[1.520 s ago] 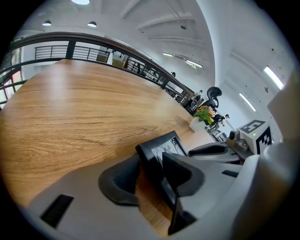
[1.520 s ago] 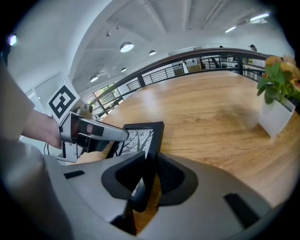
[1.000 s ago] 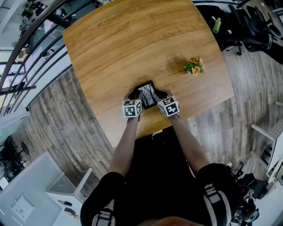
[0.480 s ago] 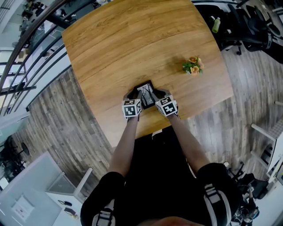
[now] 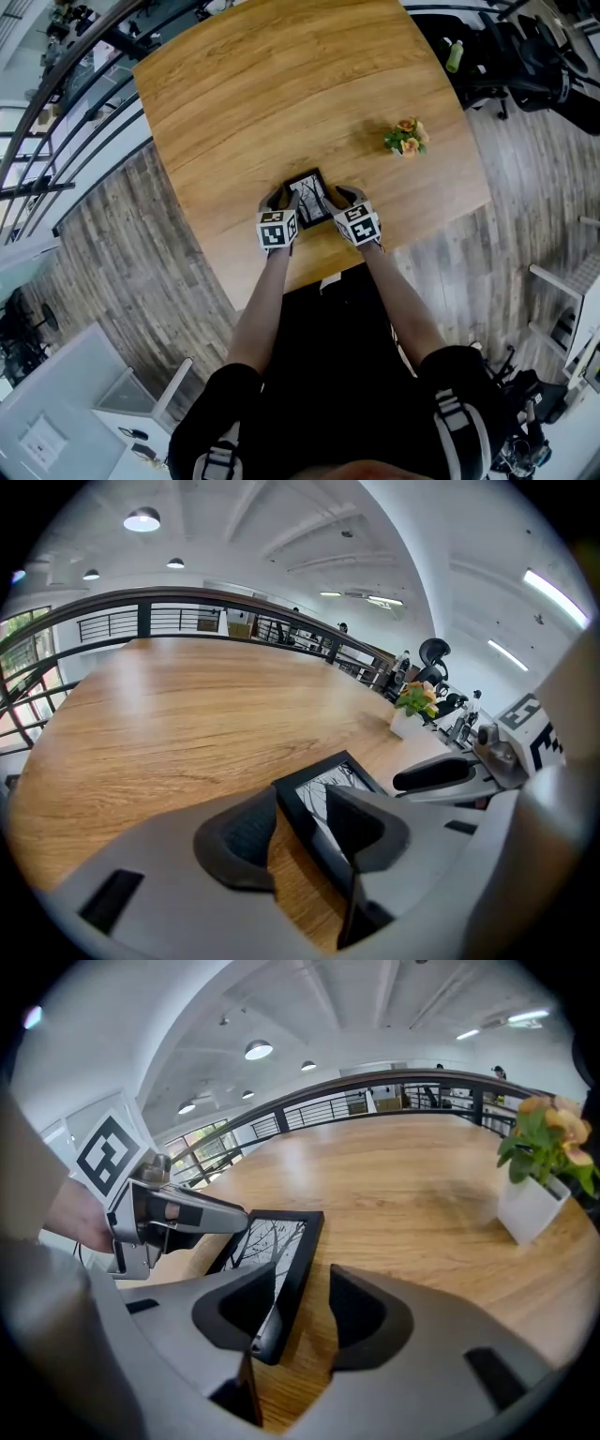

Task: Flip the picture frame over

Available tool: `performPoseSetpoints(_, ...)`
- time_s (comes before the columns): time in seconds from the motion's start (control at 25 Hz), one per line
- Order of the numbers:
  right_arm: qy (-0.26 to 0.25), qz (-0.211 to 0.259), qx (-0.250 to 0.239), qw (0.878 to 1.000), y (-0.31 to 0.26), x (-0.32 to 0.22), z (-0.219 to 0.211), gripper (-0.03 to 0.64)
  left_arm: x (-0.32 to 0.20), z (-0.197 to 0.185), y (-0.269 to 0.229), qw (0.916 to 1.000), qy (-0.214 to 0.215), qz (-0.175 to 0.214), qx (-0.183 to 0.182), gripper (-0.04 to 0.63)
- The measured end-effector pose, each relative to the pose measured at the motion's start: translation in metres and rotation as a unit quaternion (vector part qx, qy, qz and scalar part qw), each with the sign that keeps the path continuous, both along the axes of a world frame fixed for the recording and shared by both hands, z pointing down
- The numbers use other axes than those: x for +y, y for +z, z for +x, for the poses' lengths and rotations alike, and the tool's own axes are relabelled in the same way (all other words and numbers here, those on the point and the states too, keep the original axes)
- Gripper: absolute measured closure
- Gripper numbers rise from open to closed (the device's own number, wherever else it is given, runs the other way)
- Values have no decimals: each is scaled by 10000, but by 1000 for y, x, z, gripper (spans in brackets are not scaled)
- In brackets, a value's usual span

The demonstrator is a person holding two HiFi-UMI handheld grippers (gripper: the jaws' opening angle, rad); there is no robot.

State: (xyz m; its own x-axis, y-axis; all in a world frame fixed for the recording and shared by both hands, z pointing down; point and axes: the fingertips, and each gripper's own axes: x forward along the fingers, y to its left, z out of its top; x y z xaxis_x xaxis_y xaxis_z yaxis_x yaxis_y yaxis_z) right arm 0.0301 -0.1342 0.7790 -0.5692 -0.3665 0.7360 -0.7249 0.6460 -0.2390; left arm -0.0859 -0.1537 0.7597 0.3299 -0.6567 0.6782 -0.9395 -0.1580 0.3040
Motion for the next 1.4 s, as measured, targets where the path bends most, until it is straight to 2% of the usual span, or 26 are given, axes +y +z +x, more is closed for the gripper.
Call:
performPoseSetpoints(0.32, 210, 316, -11, 9993, -11, 3, 3, 449, 14, -8, -22, 9990, 266, 338, -72, 428)
performPoseSetpoints(0.52, 350, 658, -1, 9972, -24, 14, -6, 463, 31, -17, -33, 9978, 438, 492, -121, 488)
performPoseSetpoints(0.64, 427, 815, -28, 9958, -31, 22, -8, 515, 45, -18, -36, 9969, 574, 529, -130, 528)
performPoseSetpoints(0.72, 544, 869, -57, 9947, -36, 25, -6, 576, 53, -20, -41, 9969, 570, 546, 23, 555)
performPoseSetpoints(0.84, 645, 884, -74, 9940, -40, 31, 0, 611, 64, -22, -49, 9967, 474, 619, 209, 569)
performPoseSetpoints(1.24, 154, 1031, 213, 9943, -43, 53, 11, 612, 82, -24, -60, 9965, 309, 772, 71, 574)
performPoseSetpoints(1.4, 22, 1132, 181, 9934, -49, 58, 15, 611, 91, -20, -68, 9967, 177, 786, 36, 575)
